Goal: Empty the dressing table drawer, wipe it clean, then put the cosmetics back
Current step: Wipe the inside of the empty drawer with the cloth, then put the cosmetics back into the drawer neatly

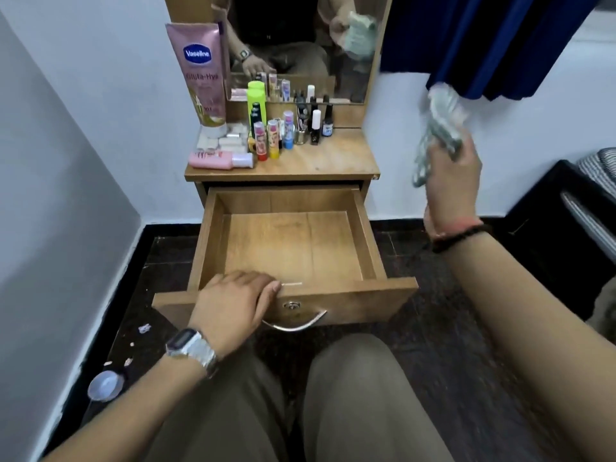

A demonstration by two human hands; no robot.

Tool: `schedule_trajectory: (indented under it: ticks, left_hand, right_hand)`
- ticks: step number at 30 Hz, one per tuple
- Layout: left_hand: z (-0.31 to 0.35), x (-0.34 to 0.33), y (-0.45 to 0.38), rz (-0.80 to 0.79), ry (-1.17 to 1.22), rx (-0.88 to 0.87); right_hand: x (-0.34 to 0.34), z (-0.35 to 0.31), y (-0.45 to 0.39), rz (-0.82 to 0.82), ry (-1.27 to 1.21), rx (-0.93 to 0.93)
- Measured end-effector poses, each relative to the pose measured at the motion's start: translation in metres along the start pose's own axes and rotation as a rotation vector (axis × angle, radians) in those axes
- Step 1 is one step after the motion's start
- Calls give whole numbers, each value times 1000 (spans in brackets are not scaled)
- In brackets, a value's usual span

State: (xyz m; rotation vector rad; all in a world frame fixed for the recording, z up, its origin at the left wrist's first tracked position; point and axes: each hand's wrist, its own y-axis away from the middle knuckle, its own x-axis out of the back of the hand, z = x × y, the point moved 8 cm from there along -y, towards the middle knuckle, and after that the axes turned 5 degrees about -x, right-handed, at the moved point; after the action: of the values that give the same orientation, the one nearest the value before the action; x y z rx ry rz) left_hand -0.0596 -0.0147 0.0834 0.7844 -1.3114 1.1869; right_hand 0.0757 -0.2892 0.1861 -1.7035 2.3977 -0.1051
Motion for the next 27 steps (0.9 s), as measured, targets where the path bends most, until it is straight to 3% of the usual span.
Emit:
schedule_trajectory:
  ticks: [2, 4, 8, 9, 22, 27]
  left_hand:
    - [3, 0, 2, 59, -45, -39]
    - [1, 1, 2, 88, -52, -45]
    - [2, 2, 2, 124, -59, -46]
    - [1, 0, 2, 119, -62, -42]
    - [3, 0, 5, 192, -99, -33]
    - [4, 1, 5, 210, -102, -52]
  right_hand:
    - [-24, -11, -32, 71, 344, 342]
    - [-60, 11, -62, -4, 662, 475]
    - [-108, 107, -80, -511, 1250, 261]
    - [-110, 117, -81, -572, 1315, 229]
    - [-127, 114, -94, -660, 1404, 142]
    - [-126, 81, -39, -548, 1148, 83]
